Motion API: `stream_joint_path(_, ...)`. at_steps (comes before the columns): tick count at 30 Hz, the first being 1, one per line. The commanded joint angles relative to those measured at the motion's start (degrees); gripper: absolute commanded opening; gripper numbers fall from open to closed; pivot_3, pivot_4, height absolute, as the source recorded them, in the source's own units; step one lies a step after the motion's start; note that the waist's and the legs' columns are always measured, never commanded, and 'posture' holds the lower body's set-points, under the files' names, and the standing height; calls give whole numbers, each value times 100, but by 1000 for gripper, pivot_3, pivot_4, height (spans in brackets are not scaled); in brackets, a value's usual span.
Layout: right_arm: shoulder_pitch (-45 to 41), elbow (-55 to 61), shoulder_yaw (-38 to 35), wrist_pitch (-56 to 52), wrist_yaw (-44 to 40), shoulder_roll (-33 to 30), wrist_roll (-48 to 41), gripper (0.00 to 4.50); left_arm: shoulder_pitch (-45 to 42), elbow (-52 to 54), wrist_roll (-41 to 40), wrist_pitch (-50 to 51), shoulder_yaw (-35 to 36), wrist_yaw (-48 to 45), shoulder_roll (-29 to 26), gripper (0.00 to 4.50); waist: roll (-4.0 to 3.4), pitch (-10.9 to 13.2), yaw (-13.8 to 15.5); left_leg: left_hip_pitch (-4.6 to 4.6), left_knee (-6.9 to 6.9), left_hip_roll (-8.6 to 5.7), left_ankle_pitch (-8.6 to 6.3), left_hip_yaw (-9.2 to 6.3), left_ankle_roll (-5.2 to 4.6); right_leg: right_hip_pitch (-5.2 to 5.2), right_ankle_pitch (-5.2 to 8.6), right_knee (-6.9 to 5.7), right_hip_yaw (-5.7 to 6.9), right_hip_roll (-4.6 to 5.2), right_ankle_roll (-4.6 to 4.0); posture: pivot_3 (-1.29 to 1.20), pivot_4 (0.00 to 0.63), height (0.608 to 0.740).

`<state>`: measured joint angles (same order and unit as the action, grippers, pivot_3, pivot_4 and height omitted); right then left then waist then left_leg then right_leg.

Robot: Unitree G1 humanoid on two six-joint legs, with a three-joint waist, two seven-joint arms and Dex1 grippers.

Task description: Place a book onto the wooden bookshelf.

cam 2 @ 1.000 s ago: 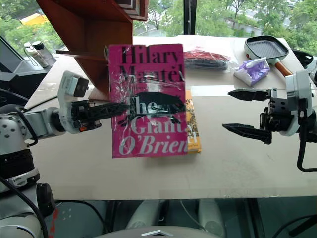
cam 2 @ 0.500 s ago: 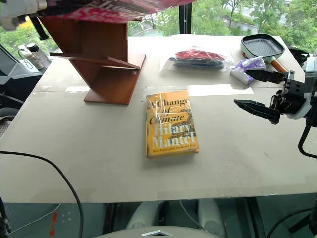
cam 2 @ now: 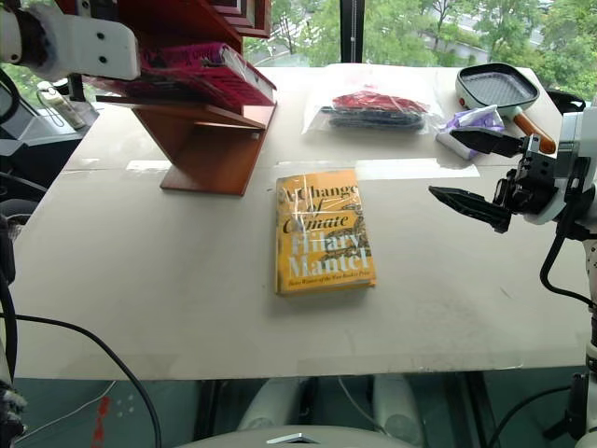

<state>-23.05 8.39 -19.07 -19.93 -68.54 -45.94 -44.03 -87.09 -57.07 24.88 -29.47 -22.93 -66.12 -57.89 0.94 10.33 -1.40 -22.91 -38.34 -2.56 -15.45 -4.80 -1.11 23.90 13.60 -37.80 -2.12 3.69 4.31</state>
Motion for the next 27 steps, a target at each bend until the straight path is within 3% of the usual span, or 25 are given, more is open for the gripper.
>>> stream_joint_path(1, 76, 326, -298, 0, 115, -57, -163, 4500, -158, -485, 355, -21, -51, 425, 21, 584, -3, -1, -38, 3, 0, 0, 0, -3, 0, 0, 0, -3, -3, 0, 0, 0, 150, 740)
stream_joint_path(5, 245, 534, -345, -68, 236, -55, -231, 4500, 224, -641, 267, -270, 41, 288, -20, 584, -16, -8, -81, 31, 0, 0, 1, -12, -1, -12, 0, -29, -7, 0, 0, 0, 150, 740)
stream_joint_path(6, 279, 579, -354, -88, 255, -60, -245, 4500, 262, -646, 190, -289, 99, 201, -33, 1617, -16, -9, -83, 46, -3, 0, 2, -14, -1, -27, 0, -34, -7, -1, 0, 0, 150, 740)
stream_joint_path(12, 330, 740, -403, -259, 342, -165, -342, 4500, 455, -95, -733, -251, 783, -754, -394, 4269, -2, 1, -105, 35, -21, 16, 4, -15, 0, -25, -1, -33, -10, -6, 0, 0, 150, 740)
stream_joint_path(15, 317, 609, -436, -231, 241, -245, -318, 4500, 743, 1077, -1801, 1023, 1386, -1853, -659, 4269, 0, 2, -104, 6, -28, 17, 3, -15, 1, -5, -1, -25, -8, -4, 0, 0, 150, 740)
stream_joint_path(18, 327, 454, -482, -200, 147, -317, -296, 4500, 1311, 3648, -3494, 4352, 2162, -2510, -950, 4269, 1, 6, -106, -14, -16, 21, 3, -15, 4, 8, 3, -9, -5, 0, 5, 0, 150, 740)
stream_joint_path(19, 349, 417, -472, -184, 140, -328, -264, 4500, 1500, 4552, -4201, 5653, 2417, -2386, -1030, 4269, 1, 6, -106, -22, -16, 22, 3, -16, 5, 12, 6, -9, -4, 2, 10, 0, 150, 740)
stream_joint_path(21, 363, 339, -452, -152, 114, -342, -216, 4500, 1781, 5679, -5029, 7234, 2779, -2069, -1074, 4269, 1, 6, -102, -34, -17, 22, 3, -19, 6, 16, 9, -10, -1, 6, 13, 0, 150, 740)
stream_joint_path(24, 512, 420, -337, -137, 218, -333, -6, 4500, 3215, 7249, -6211, 9014, 3961, -798, -228, 4269, -49, -11, -91, -15, -17, 11, -2, -14, -2, 6, 20, -10, -8, 22, 28, 0, 150, 740)
stream_joint_path(27, 814, 457, -440, -154, 288, -313, 83, 4500, 4523, 8335, -6355, 9306, 4494, 541, 874, 4269, -62, -15, -75, 45, -5, 7, -10, -12, -18, -39, 23, -21, -17, 25, 28, 0, 150, 740)
